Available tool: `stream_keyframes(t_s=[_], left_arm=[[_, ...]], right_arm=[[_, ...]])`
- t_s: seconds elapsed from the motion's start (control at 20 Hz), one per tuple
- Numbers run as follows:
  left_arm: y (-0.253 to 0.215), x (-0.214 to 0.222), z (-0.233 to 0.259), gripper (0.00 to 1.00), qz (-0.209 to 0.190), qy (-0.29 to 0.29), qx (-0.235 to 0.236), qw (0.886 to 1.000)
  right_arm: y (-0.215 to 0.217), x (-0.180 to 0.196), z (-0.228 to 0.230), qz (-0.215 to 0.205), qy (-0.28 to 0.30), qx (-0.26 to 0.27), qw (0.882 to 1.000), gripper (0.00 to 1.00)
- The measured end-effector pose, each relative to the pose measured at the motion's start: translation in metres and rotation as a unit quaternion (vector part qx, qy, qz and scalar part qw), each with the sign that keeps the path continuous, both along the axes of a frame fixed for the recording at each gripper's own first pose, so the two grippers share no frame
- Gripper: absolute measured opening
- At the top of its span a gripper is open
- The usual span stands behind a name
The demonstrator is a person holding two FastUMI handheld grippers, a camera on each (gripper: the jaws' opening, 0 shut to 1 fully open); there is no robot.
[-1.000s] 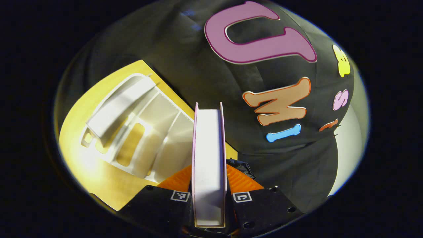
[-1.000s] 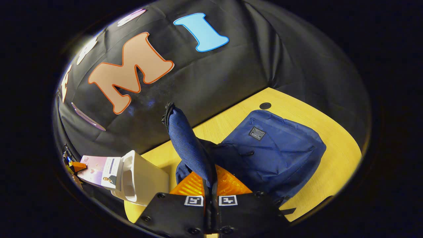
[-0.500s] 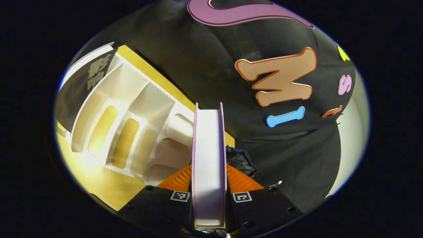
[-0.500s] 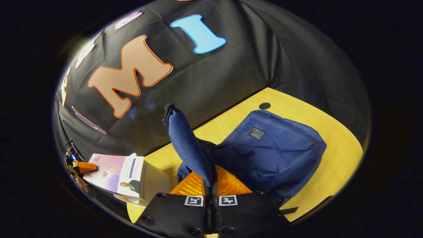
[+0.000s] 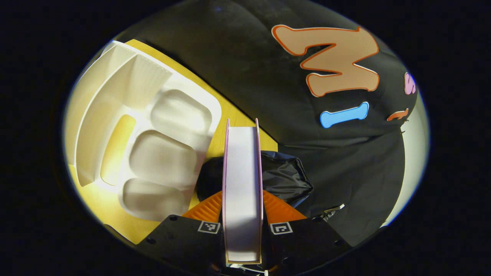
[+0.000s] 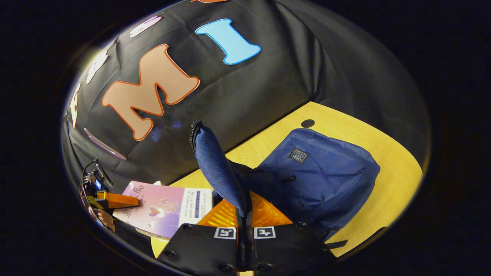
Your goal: Open the schoolbag, grab two books from the bookshelf and put them into the schoolbag.
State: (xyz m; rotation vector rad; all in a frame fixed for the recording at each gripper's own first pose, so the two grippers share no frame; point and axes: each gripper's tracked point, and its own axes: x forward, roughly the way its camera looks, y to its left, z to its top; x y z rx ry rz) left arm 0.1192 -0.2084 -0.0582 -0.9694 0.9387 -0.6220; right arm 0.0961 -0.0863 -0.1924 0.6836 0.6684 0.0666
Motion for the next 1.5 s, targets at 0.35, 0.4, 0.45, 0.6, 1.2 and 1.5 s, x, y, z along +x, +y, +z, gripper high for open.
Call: stream_keyframes(t_s=[0.35, 0.4, 0.45, 0.6, 1.2, 1.5], left_arm=[[-0.050, 0.004, -0.032, 0.33, -0.006, 0.040, -0.005, 0.999], [-0.056, 0.005, -0.036, 0.33, -0.005, 0.042, -0.005, 0.999], [-0.065, 0.007, -0.038, 0.33, -0.002, 0.044, -0.008, 0.999], [-0.083, 0.008, -0.047, 0.33, 0.004, 0.055, -0.019, 0.998], [-0.146, 0.009, -0.058, 0.34, 0.020, 0.063, -0.073, 0.995], [-0.164, 0.002, -0.062, 0.33, 0.018, 0.078, -0.096, 0.992]], right_arm=[[-0.002, 0.002, 0.007, -0.001, -0.013, 0.004, 1.000, 0.03], [-0.002, 0.003, 0.008, 0.001, -0.015, 0.006, 1.000, 0.03], [-0.002, 0.003, 0.009, 0.002, -0.018, 0.008, 1.000, 0.03], [-0.005, 0.007, 0.017, 0.002, -0.029, 0.014, 0.999, 0.03], [-0.010, 0.017, 0.038, 0.003, -0.056, 0.044, 0.997, 0.02], [-0.008, 0.018, 0.043, 0.013, -0.069, 0.053, 0.996, 0.03]])
